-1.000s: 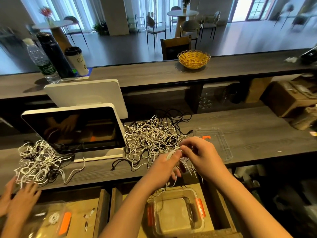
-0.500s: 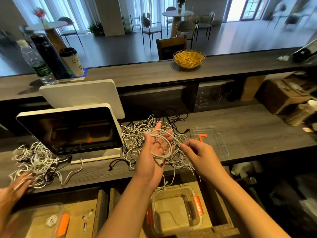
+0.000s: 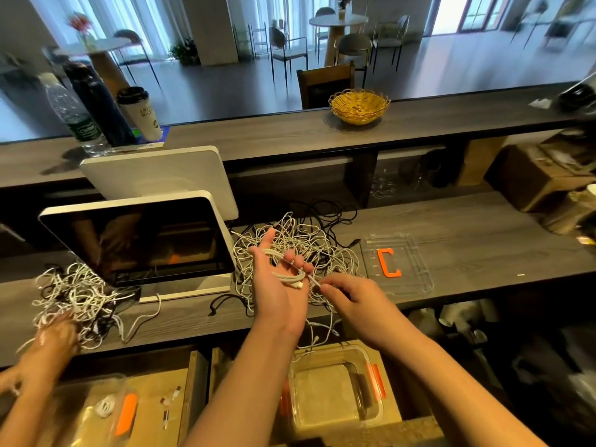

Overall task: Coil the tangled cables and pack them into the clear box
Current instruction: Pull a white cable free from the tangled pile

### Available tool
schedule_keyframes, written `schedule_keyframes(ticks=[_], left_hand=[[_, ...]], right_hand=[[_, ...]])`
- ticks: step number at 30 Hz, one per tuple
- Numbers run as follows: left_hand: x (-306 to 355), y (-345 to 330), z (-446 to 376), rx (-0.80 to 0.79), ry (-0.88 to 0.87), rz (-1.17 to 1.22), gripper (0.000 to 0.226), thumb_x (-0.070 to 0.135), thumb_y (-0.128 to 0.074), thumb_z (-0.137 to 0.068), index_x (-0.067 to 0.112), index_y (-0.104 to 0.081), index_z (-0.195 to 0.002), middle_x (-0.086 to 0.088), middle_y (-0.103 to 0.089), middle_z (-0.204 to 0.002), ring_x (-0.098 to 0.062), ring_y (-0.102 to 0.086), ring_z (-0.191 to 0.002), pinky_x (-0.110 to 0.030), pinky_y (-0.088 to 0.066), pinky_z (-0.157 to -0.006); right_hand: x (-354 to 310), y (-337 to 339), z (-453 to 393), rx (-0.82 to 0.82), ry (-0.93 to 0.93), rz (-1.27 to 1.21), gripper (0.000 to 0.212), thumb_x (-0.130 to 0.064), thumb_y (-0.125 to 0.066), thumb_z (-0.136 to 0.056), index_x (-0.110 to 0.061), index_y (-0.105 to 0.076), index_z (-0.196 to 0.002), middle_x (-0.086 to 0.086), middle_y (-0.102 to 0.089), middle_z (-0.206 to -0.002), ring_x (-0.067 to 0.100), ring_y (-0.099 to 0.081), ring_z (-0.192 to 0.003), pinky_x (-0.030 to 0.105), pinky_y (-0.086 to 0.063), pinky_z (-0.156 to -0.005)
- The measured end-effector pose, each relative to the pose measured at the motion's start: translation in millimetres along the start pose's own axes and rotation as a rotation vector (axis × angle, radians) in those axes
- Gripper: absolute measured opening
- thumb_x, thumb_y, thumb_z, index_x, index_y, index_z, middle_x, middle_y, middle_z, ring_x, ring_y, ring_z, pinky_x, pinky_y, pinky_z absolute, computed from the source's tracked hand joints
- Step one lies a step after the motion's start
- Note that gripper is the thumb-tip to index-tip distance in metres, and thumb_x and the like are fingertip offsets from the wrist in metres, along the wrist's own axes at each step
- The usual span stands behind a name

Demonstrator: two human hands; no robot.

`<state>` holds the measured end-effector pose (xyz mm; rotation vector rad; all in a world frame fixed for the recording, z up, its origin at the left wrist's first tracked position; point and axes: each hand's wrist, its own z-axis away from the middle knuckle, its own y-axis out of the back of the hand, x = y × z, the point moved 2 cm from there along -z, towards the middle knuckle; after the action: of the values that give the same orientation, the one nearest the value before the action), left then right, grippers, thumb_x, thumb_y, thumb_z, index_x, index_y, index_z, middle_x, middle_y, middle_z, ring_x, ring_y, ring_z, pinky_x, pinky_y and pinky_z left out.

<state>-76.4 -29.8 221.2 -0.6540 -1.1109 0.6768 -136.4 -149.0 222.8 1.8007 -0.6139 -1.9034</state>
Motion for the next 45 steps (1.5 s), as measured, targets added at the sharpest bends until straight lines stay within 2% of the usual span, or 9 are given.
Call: schedule_keyframes(ticks=[9, 20, 24, 27, 30, 32, 36, 39, 45], left_hand=[[6.1, 0.7, -4.2, 0.029, -0.193, -0.28, 0.044, 0.059, -0.03, -0.103, 0.021, -0.044, -0.083, 0.007, -0.04, -0.065, -0.008, -0.033, -0.054, -0.025, -0.026, -0.05], [-19.7, -8.5, 0.5, -0.177, 0.062, -0.647, 0.057, 0.069, -0.033, -0.09, 0.017, -0.056, -0.091, 0.002, -0.05, -0.077, -0.012, -0.043, -0.068, -0.025, -0.038, -0.064], [-31.4, -14.6, 10.0, -0.29, 0.224, -0.809, 0.082, 0.074, -0.026, -0.093, 0.002, -0.06, -0.111, -0.02, -0.063, -0.098, -0.03, -0.058, -0.097, -0.05, -0.046, -0.093], [-35.9, -19.0, 14.4, -0.322, 0.287, -0.852, 0.089, 0.081, -0.027, -0.089, 0.006, -0.067, -0.117, -0.024, -0.068, -0.113, -0.033, -0.063, -0.111, -0.049, -0.046, -0.102], [-38.0, -20.6, 17.7, -0.415, 0.4, -0.797, 0.093, 0.085, -0.021, -0.087, 0.011, -0.065, -0.122, -0.017, -0.069, -0.106, -0.021, -0.067, -0.087, -0.027, -0.057, -0.065], [-38.2, -21.9, 23.2, -0.487, 0.487, -0.778, 0.095, 0.087, -0.016, -0.084, 0.013, -0.064, -0.119, -0.014, -0.063, -0.096, -0.013, -0.054, -0.068, -0.017, -0.037, -0.044], [-37.6, -21.9, 28.0, -0.627, 0.579, -0.714, 0.097, 0.096, -0.047, -0.061, 0.019, -0.06, -0.119, -0.007, -0.054, -0.088, -0.008, -0.038, -0.059, -0.015, -0.029, -0.045], [-33.2, -16.5, 26.3, -0.694, 0.634, -0.873, 0.085, 0.075, -0.078, -0.06, 0.01, -0.053, -0.109, 0.001, -0.055, -0.075, -0.006, -0.043, -0.056, -0.013, -0.034, -0.044], [-22.6, -24.0, 33.7, -0.84, 0.519, -1.202, 0.045, 0.055, -0.039, -0.09, 0.015, -0.054, -0.105, 0.003, -0.068, -0.082, -0.007, -0.062, -0.066, -0.02, -0.052, -0.068]], right_hand=[[-31.3, -17.8, 12.4, -0.199, 0.135, 0.326, 0.02, -0.033, -0.047, -0.101, -0.023, -0.061, -0.092, -0.002, -0.064, -0.081, 0.017, -0.059, -0.075, 0.036, -0.047, -0.068], [-41.6, 33.5, 10.4, -0.137, 0.253, 0.342, 0.018, -0.025, -0.057, -0.098, -0.021, -0.072, -0.108, -0.006, -0.068, -0.098, 0.008, -0.061, -0.089, 0.03, -0.051, -0.085], [-36.4, 56.1, 8.3, 0.056, 0.285, 0.244, 0.016, -0.033, -0.068, -0.089, -0.02, -0.073, -0.097, -0.007, -0.069, -0.088, 0.008, -0.064, -0.083, 0.036, -0.055, -0.077], [-33.7, 67.9, 7.5, 0.132, 0.25, 0.174, 0.036, -0.052, -0.069, -0.076, -0.018, -0.07, -0.088, -0.005, -0.068, -0.078, 0.012, -0.064, -0.073, 0.041, -0.055, -0.068], [-29.0, 75.7, 8.7, 0.142, 0.21, 0.123, 0.037, -0.052, -0.073, -0.071, -0.018, -0.067, -0.085, -0.003, -0.067, -0.075, 0.015, -0.064, -0.071, 0.044, -0.055, -0.066], [-27.7, 80.6, 10.9, 0.123, 0.194, 0.125, 0.037, -0.052, -0.07, -0.07, -0.019, -0.068, -0.087, -0.004, -0.067, -0.077, 0.01, -0.065, -0.072, 0.041, -0.056, -0.066], [-29.1, 90.1, 13.1, 0.085, 0.247, 0.197, 0.035, -0.049, -0.064, -0.076, -0.017, -0.07, -0.09, -0.004, -0.065, -0.08, 0.012, -0.063, -0.073, 0.035, -0.054, -0.065], [-23.6, 95.6, 11.9, 0.121, 0.225, 0.177, 0.024, -0.041, -0.074, -0.077, -0.02, -0.068, -0.088, -0.008, -0.06, -0.071, 0.006, -0.056, -0.065, 0.023, -0.046, -0.057], [-8.9, 94.7, 8.2, 0.046, 0.137, 0.132, 0.039, -0.061, -0.067, -0.069, -0.023, -0.065, -0.078, -0.001, -0.062, -0.065, 0.01, -0.054, -0.058, 0.034, -0.048, -0.057]])
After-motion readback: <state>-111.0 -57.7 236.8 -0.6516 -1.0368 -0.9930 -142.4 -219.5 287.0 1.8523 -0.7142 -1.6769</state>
